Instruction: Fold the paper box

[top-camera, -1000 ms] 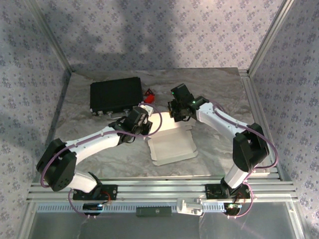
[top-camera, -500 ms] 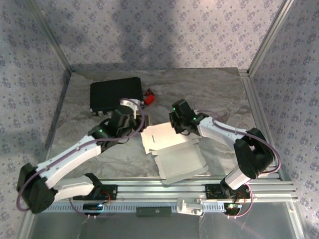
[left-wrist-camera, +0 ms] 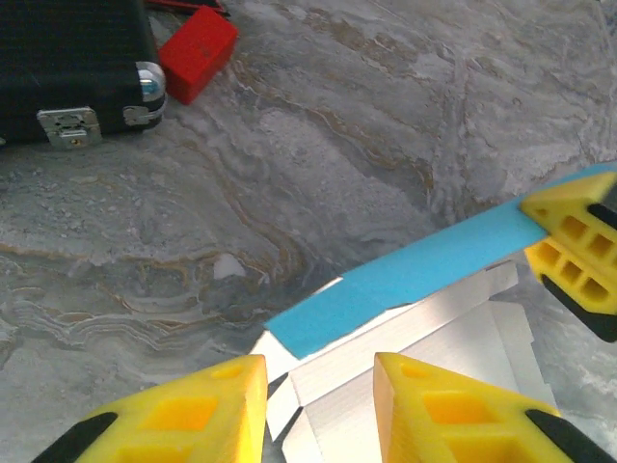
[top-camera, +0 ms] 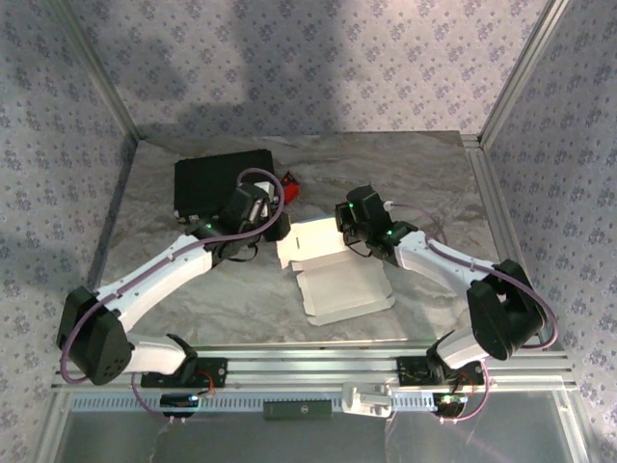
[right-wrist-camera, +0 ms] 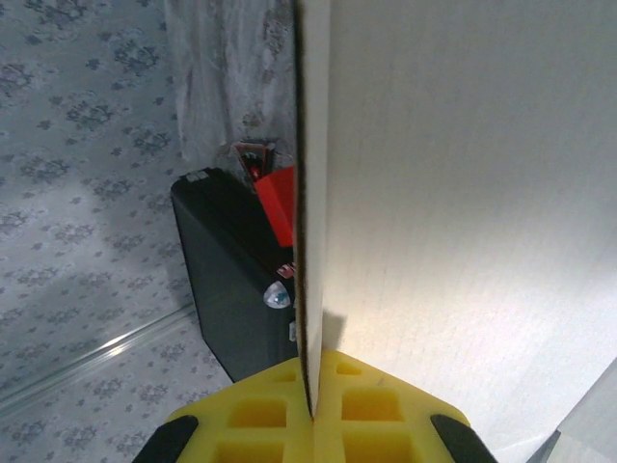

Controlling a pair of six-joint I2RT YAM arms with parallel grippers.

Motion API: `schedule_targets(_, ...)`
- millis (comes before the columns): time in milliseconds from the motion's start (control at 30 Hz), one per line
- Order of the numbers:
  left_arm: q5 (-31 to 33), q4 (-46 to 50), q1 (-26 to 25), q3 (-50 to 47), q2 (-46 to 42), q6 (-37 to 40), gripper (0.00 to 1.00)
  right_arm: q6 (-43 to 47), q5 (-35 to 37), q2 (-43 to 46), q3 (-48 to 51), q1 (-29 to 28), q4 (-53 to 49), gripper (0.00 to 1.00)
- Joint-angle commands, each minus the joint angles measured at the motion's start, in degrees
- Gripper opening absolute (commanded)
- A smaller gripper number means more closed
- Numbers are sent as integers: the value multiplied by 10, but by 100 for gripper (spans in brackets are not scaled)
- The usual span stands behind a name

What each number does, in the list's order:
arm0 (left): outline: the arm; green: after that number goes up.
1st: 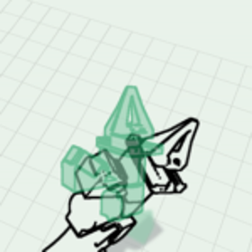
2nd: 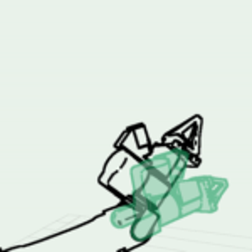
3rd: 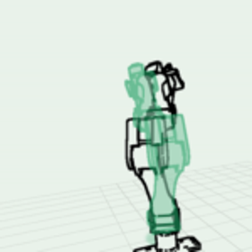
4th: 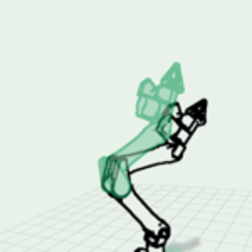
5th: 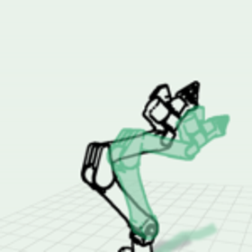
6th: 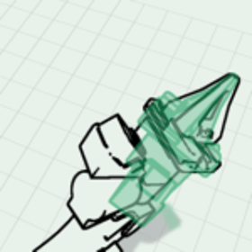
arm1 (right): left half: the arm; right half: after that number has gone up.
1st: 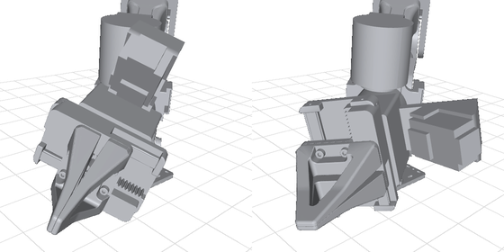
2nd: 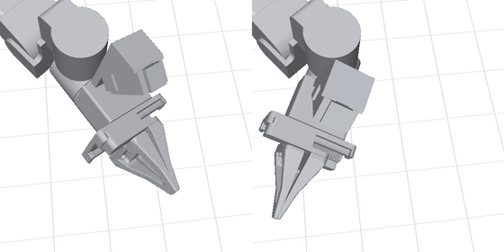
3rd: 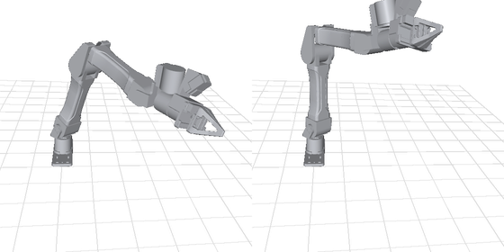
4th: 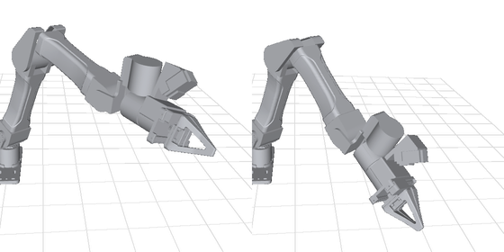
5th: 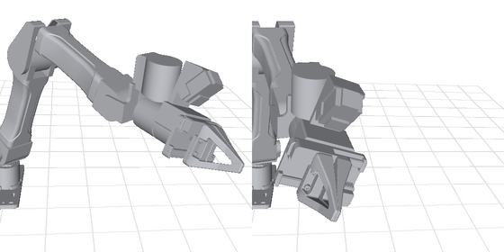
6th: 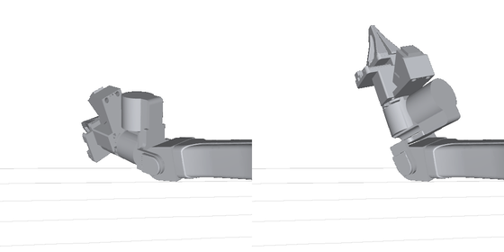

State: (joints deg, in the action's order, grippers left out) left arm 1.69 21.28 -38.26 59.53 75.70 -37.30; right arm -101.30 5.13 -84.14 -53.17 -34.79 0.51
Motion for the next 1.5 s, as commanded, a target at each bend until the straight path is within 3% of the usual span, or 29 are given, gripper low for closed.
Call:
schedule_targets(0,-40,-17,17,30,1,-1,35,38,-6,10,-14,11,28,0)
schedule_targets(567,-69,-26,15,85,83,-34,40,38,-29,2,-15,20,53,0)
schedule_targets(800,-61,-25,-7,99,84,-40,40,28,-27,14,-27,20,38,0)
schedule_targets(1300,24,47,-41,167,19,-61,41,23,-2,84,-112,31,-112,0)
schedule_targets(1467,11,68,-41,199,6,-59,41,32,5,97,-147,29,-176,0)
